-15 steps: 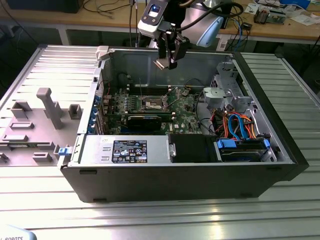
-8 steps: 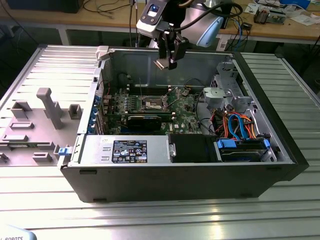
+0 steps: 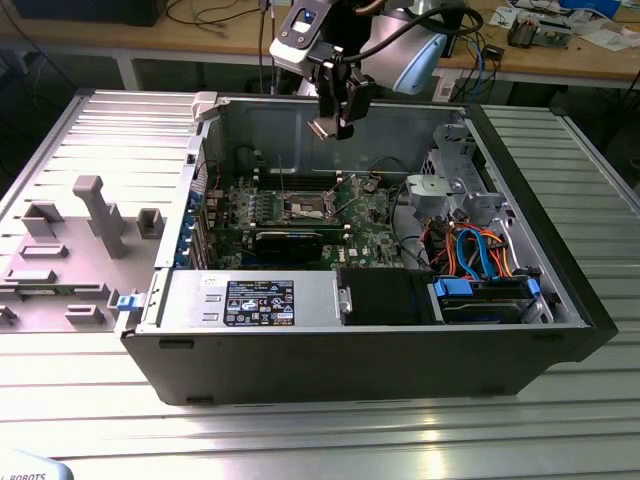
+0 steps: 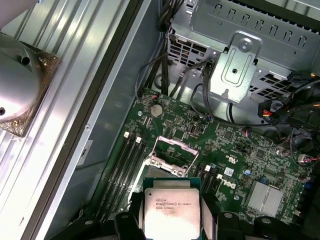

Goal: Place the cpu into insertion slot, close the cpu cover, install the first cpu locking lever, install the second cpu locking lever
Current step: 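Place the cpu into insertion slot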

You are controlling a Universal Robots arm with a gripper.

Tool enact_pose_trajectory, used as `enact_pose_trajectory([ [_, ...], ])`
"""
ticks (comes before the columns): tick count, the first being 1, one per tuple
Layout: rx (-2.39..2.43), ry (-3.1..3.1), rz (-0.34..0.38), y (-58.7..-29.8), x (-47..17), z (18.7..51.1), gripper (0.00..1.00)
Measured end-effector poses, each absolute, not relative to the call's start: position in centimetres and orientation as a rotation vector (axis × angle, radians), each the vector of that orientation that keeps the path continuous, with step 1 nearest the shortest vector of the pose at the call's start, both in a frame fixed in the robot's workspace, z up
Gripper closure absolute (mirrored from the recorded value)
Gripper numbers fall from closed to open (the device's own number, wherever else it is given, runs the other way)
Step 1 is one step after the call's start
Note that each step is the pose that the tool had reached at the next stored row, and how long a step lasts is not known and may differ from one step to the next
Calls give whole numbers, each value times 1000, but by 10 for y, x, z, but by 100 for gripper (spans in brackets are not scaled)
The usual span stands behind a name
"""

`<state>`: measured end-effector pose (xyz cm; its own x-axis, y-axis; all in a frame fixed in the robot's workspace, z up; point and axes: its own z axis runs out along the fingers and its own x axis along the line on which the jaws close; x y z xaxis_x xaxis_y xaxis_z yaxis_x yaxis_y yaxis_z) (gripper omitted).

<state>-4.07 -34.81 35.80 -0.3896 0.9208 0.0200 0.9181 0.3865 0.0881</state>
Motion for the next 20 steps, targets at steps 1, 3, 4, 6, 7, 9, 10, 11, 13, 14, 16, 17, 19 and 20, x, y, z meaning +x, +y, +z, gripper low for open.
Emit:
enact_pose_trajectory([
  [1, 1717, 2589, 131, -348, -41, 358, 46],
  [3, 1717, 2589, 132, -348, -41, 358, 46],
  [4, 1718, 2589, 132, -348, -41, 358, 46],
  [6, 1718, 2589, 132, -348, -41, 358, 46],
  [7, 1718, 2588, 131, -348, -41, 358, 46],
  [9, 1721, 2587, 132, -348, -41, 358, 46],
  [10, 1723, 2585, 131, -348, -41, 358, 46],
  [11, 1725, 2584, 131, -348, -41, 358, 46],
  [13, 1741, 2572, 131, -348, -41, 358, 46],
  [14, 1750, 2566, 131, -348, -41, 358, 46],
  [16, 1762, 2557, 131, -348, -41, 358, 46],
  [17, 1764, 2555, 131, -348, -41, 358, 46],
  [19, 1765, 2555, 130, -348, -41, 358, 46],
  [20, 1765, 2555, 131, -348, -41, 358, 46],
])
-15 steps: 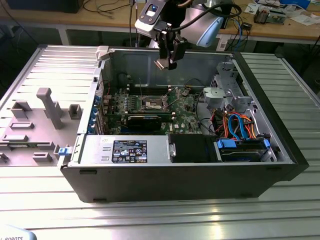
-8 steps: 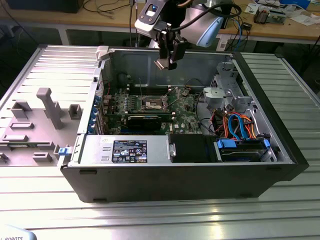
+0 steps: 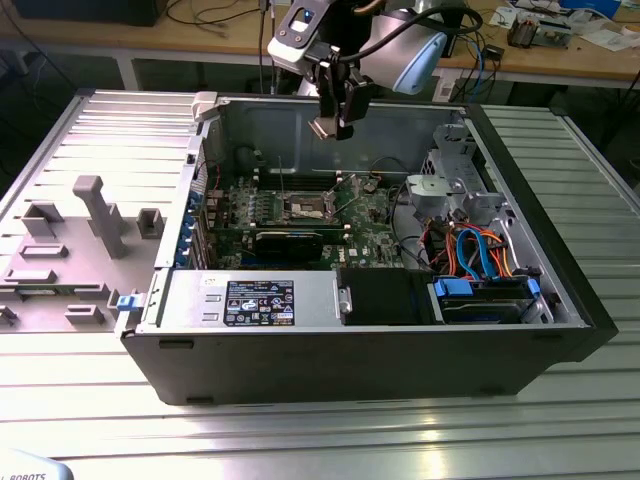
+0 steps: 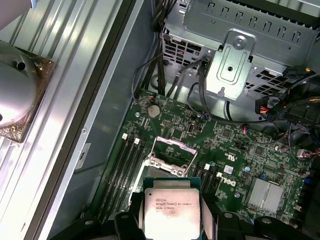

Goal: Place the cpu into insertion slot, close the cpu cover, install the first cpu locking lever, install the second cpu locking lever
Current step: 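Place the cpu into insertion slot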

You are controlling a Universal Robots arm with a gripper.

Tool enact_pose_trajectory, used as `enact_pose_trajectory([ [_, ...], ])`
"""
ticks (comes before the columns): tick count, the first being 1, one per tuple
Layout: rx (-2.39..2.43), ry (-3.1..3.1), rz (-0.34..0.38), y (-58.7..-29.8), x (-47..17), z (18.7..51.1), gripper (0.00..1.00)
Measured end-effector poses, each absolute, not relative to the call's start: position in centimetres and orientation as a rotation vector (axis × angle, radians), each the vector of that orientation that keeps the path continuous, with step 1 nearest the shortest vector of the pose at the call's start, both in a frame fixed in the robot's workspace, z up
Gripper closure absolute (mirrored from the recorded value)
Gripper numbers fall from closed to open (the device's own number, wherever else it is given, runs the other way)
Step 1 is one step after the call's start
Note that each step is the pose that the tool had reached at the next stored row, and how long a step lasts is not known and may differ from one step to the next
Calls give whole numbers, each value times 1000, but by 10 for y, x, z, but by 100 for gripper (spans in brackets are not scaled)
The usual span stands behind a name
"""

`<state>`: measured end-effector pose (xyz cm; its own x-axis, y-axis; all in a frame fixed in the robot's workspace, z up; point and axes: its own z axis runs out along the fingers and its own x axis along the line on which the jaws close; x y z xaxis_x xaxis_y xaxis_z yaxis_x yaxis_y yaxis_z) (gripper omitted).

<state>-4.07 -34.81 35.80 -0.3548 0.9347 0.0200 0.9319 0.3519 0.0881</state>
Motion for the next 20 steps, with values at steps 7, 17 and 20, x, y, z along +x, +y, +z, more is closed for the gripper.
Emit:
enact_pose_trajectory([
  [7, 1765, 2555, 130, -348, -41, 358, 46],
  [17, 1807, 2523, 129, -348, -41, 358, 46],
  [20, 1819, 2514, 129, -348, -41, 358, 46],
])
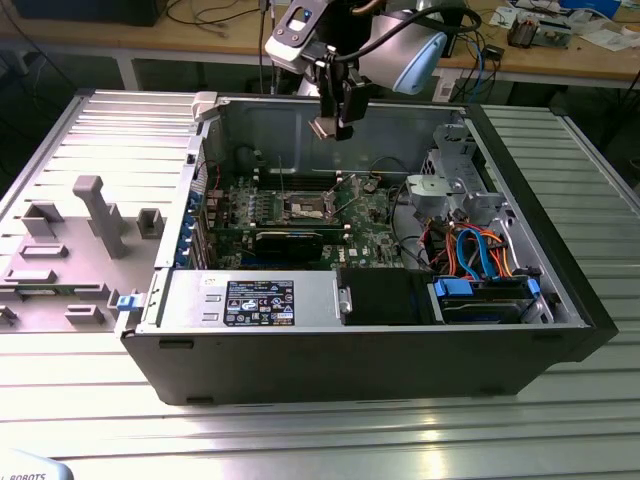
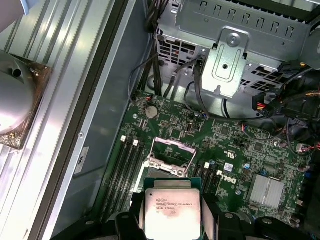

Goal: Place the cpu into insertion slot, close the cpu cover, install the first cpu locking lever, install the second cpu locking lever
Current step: 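Place the cpu into insertion slot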

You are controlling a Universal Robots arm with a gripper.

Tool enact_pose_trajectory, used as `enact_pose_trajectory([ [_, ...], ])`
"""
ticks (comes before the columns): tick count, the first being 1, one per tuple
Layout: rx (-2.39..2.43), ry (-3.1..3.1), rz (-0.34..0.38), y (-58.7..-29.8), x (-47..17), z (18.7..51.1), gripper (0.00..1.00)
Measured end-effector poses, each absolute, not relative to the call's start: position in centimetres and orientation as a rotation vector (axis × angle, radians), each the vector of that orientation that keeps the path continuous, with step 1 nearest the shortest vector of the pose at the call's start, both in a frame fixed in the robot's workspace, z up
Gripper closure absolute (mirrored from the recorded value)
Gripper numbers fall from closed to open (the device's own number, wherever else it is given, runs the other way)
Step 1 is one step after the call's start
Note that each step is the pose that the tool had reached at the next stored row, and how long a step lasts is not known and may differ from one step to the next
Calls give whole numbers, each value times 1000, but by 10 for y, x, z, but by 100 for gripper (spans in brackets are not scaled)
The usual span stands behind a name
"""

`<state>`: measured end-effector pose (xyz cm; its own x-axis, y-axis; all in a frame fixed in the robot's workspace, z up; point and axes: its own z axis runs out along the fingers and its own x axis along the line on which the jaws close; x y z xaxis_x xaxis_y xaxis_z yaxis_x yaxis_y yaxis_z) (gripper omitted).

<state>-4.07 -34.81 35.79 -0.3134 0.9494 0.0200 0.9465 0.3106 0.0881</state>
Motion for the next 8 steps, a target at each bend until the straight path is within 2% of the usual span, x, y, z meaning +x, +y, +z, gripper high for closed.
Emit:
enact_pose_trajectory([
  [8, 1821, 2513, 129, -348, -41, 356, 46],
])
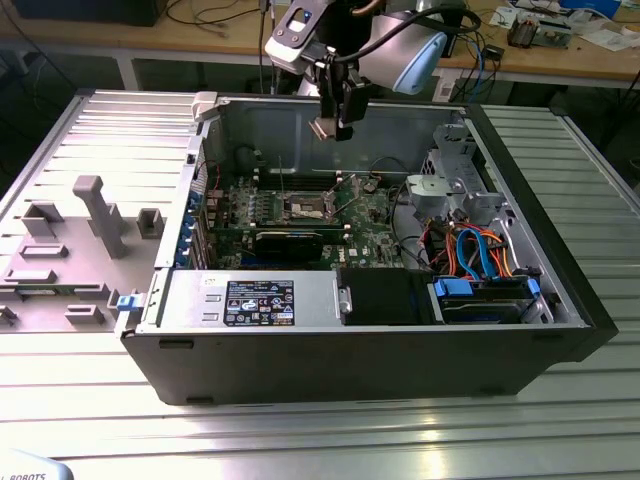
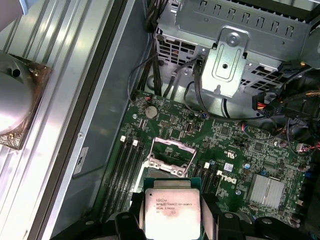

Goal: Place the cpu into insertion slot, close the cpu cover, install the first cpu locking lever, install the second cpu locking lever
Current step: 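Place the cpu into insertion slot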

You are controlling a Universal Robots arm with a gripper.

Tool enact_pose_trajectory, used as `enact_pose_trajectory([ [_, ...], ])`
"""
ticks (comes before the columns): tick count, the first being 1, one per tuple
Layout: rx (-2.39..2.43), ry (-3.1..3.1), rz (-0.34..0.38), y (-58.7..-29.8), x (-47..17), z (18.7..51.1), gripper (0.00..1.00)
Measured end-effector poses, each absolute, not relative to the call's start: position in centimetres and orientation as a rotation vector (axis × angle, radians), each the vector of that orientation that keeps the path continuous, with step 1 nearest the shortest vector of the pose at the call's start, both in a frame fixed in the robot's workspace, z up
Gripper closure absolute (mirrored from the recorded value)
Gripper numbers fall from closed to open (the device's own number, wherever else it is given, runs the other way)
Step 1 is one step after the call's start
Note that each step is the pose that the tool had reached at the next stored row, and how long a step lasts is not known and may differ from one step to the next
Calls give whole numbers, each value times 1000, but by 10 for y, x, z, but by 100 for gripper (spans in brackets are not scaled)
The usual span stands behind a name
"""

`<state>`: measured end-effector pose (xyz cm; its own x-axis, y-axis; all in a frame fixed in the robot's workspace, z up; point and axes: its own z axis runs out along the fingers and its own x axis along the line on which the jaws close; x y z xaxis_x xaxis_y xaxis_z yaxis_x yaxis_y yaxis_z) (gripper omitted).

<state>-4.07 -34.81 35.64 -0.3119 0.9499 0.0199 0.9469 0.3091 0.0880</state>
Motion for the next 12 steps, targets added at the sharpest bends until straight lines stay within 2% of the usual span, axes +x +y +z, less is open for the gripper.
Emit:
enact_pose_trajectory([
  [12, 1821, 2513, 129, -348, -41, 355, 46],
])
